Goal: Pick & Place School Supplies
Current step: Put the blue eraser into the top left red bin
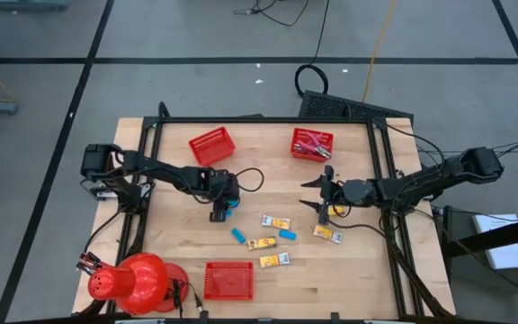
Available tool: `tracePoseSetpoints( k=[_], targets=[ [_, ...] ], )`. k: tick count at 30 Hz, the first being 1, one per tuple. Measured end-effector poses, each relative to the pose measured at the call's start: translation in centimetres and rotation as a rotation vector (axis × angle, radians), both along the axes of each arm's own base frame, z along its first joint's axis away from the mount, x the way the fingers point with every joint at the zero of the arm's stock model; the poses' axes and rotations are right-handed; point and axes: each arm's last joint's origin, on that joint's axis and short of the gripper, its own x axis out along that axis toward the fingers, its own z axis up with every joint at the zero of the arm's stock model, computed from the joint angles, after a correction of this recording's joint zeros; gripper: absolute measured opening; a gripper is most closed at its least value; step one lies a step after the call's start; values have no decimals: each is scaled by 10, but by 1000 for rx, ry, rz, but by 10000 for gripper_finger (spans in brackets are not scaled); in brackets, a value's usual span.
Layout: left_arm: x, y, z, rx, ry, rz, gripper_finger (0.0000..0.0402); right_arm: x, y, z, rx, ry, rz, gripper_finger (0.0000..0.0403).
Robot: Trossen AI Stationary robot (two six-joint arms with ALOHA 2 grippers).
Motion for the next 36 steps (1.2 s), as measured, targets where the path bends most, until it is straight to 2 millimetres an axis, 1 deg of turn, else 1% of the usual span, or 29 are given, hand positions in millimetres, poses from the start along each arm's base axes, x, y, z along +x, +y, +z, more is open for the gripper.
tracePoseSetpoints(
  k=[4,5,11,15,17,19,23,27,32,36],
  targets=[
    [0,-1,0,1,3,-4,58,0,0,0,2,0,-1,231],
    [0,-1,0,3,4,-7,50,0,0,0,2,0,-1,231],
    [0,-1,0,13,1,33,50,0,0,0,6,-1,-2,231],
    [-1,3,4,14,-26,85,50,0,0,0,6,-1,-2,231],
    [-2,6,8,50,-36,120,50,0,0,0,6,-1,-2,231],
    [-3,9,12,89,-55,159,50,0,0,0,9,0,-3,231],
    [-5,15,22,98,-93,193,50,0,0,-1,13,4,-5,231],
    [-9,22,36,136,-146,235,50,0,0,-1,21,5,-7,231],
    [-18,32,53,175,-188,315,50,0,0,-1,22,4,-8,231],
    [-28,43,61,234,-177,411,50,0,0,-1,22,4,-7,231]
  ],
)
